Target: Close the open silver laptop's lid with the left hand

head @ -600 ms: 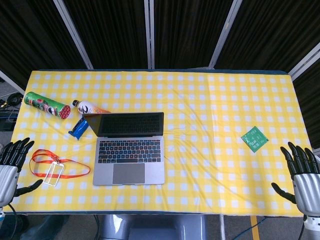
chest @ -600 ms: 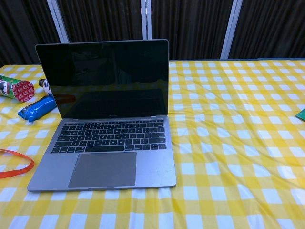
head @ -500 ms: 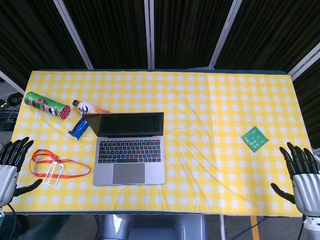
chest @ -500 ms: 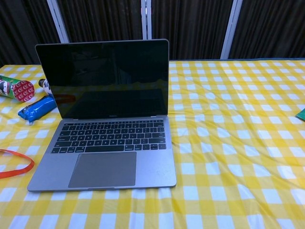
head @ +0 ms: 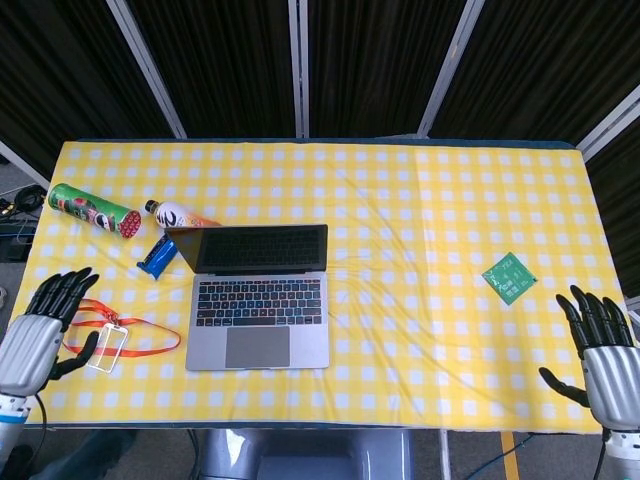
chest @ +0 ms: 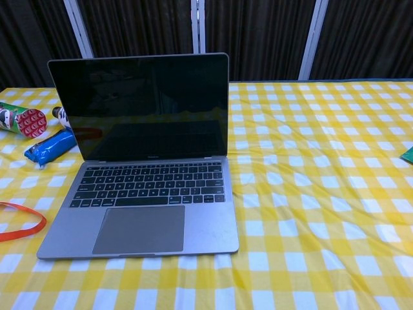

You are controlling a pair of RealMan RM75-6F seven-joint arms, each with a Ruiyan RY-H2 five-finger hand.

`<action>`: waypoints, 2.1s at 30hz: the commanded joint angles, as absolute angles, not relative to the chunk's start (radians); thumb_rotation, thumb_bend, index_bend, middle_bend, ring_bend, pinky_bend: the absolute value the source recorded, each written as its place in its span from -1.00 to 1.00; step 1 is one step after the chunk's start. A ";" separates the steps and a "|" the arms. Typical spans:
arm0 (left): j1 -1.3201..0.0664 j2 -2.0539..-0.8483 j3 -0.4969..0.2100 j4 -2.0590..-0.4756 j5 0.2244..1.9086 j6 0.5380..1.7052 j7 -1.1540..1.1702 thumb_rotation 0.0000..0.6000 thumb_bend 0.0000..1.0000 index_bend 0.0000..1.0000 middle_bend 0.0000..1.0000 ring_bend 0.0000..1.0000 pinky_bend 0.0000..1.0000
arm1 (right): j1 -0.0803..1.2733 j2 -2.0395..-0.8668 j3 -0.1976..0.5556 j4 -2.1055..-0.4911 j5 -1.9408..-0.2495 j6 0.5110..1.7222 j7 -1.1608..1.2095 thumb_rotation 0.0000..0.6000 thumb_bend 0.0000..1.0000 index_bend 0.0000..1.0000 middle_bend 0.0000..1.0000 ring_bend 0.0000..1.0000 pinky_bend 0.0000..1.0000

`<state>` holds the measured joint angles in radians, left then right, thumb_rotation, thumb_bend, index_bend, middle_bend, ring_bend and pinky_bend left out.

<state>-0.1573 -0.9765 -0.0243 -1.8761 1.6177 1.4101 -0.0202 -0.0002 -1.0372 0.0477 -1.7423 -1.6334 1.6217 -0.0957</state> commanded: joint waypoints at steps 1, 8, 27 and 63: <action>-0.285 -0.931 -0.104 -1.899 1.586 1.281 -0.056 1.00 1.00 -1.00 -1.00 -1.00 -1.00 | 0.003 -1.039 0.049 -1.738 -1.626 1.614 -0.095 1.00 -1.00 -1.00 -1.00 -1.00 -1.00; -0.523 -0.950 -0.256 -1.890 1.347 0.996 -0.037 0.85 1.00 -1.00 -1.00 -1.00 -1.00 | 0.011 -1.048 0.061 -1.714 -1.584 1.591 -0.083 1.00 -1.00 -0.99 -1.00 -1.00 -1.00; -0.811 -1.097 -0.308 -1.715 0.971 0.666 0.031 0.88 1.00 -0.76 -0.72 -0.70 -0.74 | 0.026 -1.067 0.099 -1.688 -1.503 1.566 -0.097 1.00 -1.00 -0.99 -1.00 -1.00 -1.00; -0.700 -0.941 -0.223 -1.916 1.339 0.595 -0.270 0.93 1.00 -0.57 -0.51 -0.48 -0.50 | 0.022 -1.073 0.096 -1.702 -1.510 1.582 -0.122 1.00 -1.00 -0.99 -1.00 -1.00 -1.00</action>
